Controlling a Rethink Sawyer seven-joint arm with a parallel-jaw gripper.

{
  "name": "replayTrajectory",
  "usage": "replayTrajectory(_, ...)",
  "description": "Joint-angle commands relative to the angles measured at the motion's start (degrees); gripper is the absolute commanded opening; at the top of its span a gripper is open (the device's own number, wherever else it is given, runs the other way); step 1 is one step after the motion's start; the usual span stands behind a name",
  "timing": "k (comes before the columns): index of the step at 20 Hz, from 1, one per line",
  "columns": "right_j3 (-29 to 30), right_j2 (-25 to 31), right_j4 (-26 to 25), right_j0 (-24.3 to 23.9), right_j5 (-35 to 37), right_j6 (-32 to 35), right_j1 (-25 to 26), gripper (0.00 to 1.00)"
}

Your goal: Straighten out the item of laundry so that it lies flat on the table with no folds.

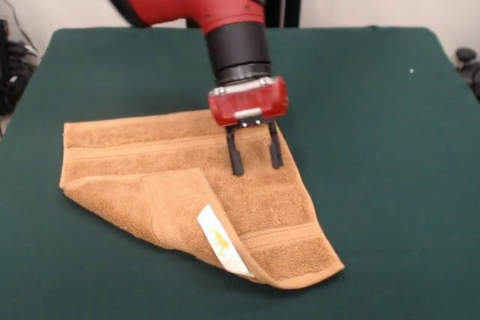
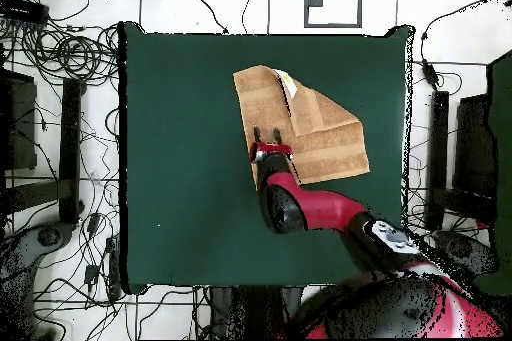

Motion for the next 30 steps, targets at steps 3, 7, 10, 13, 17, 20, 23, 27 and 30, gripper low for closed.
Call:
replayTrajectory(3,-1.8,-24.1,26.6,19.4,-15.3,-3.1,-0.6,1.00)
replayTrajectory(7,-0.2,-26.9,30.6,23.2,-14.4,-0.9,-0.5,1.00)
replayTrajectory(10,-1.8,-26.9,29.3,23.3,-6.8,0.2,-0.7,1.00)
replayTrajectory(13,-4.2,-24.7,26.7,21.2,1.9,1.2,-0.5,1.00)
replayTrajectory(17,-4.9,-24.5,25.5,20.5,2.9,2.8,0.2,1.00)
replayTrajectory(20,-6.7,-25.0,24.9,20.9,5.4,2.1,1.1,1.00)
replayTrajectory(23,-10.6,-25.0,22.5,20.9,5.5,0.6,4.9,1.00)
replayTrajectory(27,-15.3,-27.2,21.3,22.7,1.0,-1.0,10.4,1.00)
replayTrajectory(30,-14.9,-32.2,25.5,27.3,-6.3,-1.6,12.4,1.00)
